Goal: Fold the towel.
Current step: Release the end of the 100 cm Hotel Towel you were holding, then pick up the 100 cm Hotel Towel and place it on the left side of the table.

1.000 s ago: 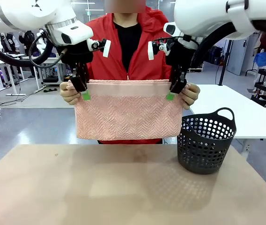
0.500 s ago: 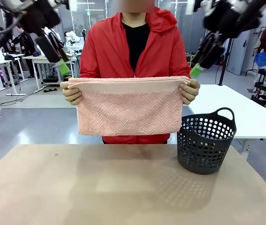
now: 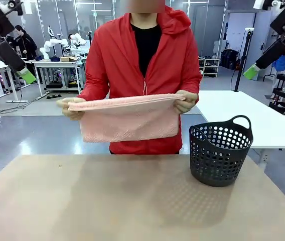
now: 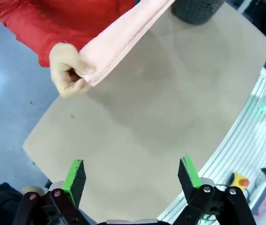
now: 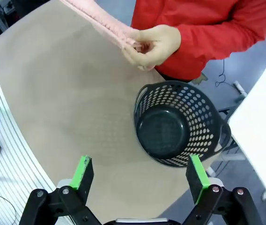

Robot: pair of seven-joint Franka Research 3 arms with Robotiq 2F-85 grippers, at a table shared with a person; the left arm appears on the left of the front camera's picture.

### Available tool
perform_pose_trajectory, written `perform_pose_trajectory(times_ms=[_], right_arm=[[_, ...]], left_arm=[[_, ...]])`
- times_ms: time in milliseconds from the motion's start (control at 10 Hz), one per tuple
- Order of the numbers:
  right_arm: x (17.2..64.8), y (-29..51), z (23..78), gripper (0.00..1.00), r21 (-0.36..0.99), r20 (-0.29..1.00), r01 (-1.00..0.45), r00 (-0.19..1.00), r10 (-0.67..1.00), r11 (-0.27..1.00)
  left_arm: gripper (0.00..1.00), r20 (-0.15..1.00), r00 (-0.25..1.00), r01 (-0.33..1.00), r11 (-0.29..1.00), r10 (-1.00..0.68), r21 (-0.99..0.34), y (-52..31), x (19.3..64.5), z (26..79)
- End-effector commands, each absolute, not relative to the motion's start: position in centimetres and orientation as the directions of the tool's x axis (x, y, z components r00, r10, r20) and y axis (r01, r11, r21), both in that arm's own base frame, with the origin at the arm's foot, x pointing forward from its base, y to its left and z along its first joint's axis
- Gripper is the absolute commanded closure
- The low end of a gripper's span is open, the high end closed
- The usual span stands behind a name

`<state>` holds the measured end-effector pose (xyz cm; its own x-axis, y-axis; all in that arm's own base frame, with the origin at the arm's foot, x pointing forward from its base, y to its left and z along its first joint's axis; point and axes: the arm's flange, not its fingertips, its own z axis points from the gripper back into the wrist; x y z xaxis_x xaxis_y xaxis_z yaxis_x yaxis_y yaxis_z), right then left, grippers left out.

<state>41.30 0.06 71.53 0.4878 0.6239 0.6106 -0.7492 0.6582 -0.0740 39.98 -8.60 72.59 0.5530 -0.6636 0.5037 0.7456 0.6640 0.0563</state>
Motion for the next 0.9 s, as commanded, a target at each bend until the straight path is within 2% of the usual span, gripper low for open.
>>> perform_pose_trajectory(times_ms=[0, 100, 200, 800], right_arm=[[40.8, 1.7, 71.3, 0.0, -0.062, 0.638, -0.734, 0.492, 0.593, 0.676], [41.1, 1.9, 71.0, 0.0, -0.066, 0.634, -0.729, 0.496, 0.593, 0.681], [41.2, 0.4, 71.5, 0.0, -0.065, 0.613, -0.743, 0.496, 0.615, 0.666], [41.2, 0.4, 71.5, 0.0, -0.065, 0.613, -0.743, 0.496, 0.615, 0.666]], left_arm=[[0.0, 0.54, 0.559, 0.717, 0.694, -0.629, 0.065, -9.5, 39.3, 72.0], [0.0, 0.553, 0.559, 0.694, 0.713, -0.618, 0.095, -9.5, 39.5, 72.0], [0.0, 0.516, 0.561, 0.732, 0.679, -0.647, 0.055, -8.7, 39.7, 72.5], [0.0, 0.516, 0.561, 0.732, 0.679, -0.647, 0.055, -8.7, 39.7, 72.5]])
